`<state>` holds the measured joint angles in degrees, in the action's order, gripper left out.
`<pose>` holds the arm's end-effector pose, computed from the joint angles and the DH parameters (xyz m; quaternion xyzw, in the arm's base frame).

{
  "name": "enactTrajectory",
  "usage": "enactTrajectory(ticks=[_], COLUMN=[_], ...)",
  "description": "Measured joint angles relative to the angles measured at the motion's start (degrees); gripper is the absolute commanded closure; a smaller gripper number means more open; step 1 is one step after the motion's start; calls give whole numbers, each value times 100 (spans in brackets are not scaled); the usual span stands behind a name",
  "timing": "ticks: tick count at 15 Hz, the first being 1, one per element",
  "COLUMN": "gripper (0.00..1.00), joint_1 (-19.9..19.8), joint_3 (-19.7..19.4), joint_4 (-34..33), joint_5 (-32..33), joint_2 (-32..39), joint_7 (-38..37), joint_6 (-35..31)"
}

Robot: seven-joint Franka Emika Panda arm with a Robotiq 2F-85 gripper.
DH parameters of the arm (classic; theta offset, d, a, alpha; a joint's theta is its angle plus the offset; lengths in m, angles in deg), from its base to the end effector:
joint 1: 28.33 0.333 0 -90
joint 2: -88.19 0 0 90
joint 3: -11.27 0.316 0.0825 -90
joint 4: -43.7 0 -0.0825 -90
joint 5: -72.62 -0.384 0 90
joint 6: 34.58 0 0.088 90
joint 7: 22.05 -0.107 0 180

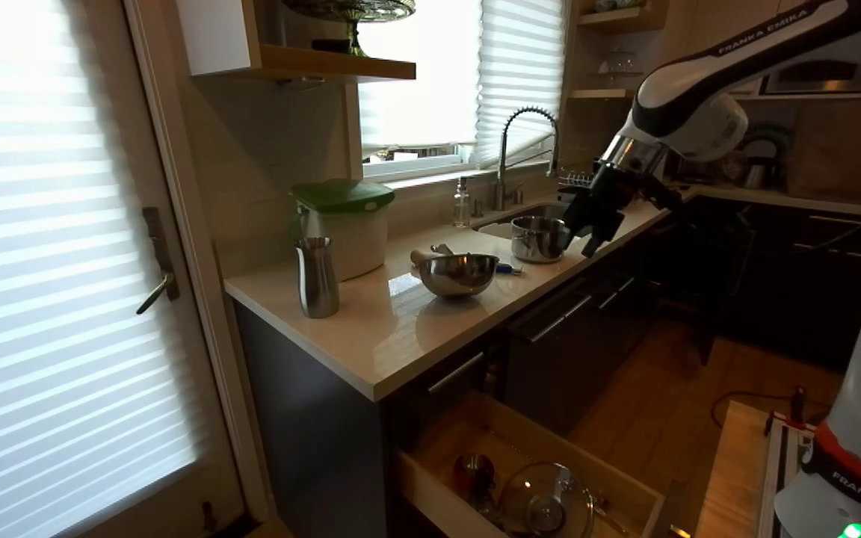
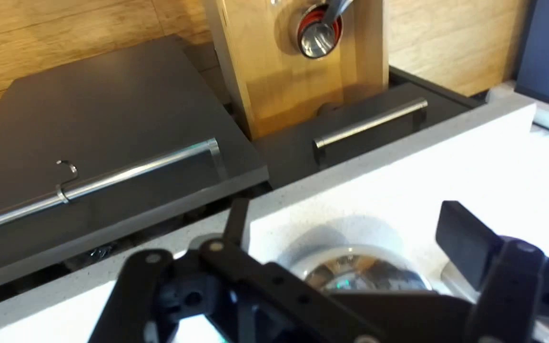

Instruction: Pick up the dishpan and pour out the rolling pin and then move the dishpan to the left

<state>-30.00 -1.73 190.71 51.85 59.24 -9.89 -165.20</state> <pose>0.3965 -0.0970 0.4534 -0.9678 0.1158 -0.1382 0.1754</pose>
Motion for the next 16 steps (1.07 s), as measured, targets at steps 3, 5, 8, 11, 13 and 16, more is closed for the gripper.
enactTrajectory(ticks=[3, 5, 8, 11, 13, 16], gripper=[0, 0, 0, 0, 0, 0], joint_1=[-3, -3, -3, 9, 58, 75], joint_3=[37, 60, 63, 102, 196, 343], joint_4=[-302, -447, -522, -622, -969, -1663], joint_5=[-384, -507, -535, -791, -1158, -1467], joint_2=[282, 476, 590, 658, 931, 1483], joint_7=[-605, -774, -847, -1048, -1534, -2353], joint_6=[-422, -538, -542, -558, -566, -408])
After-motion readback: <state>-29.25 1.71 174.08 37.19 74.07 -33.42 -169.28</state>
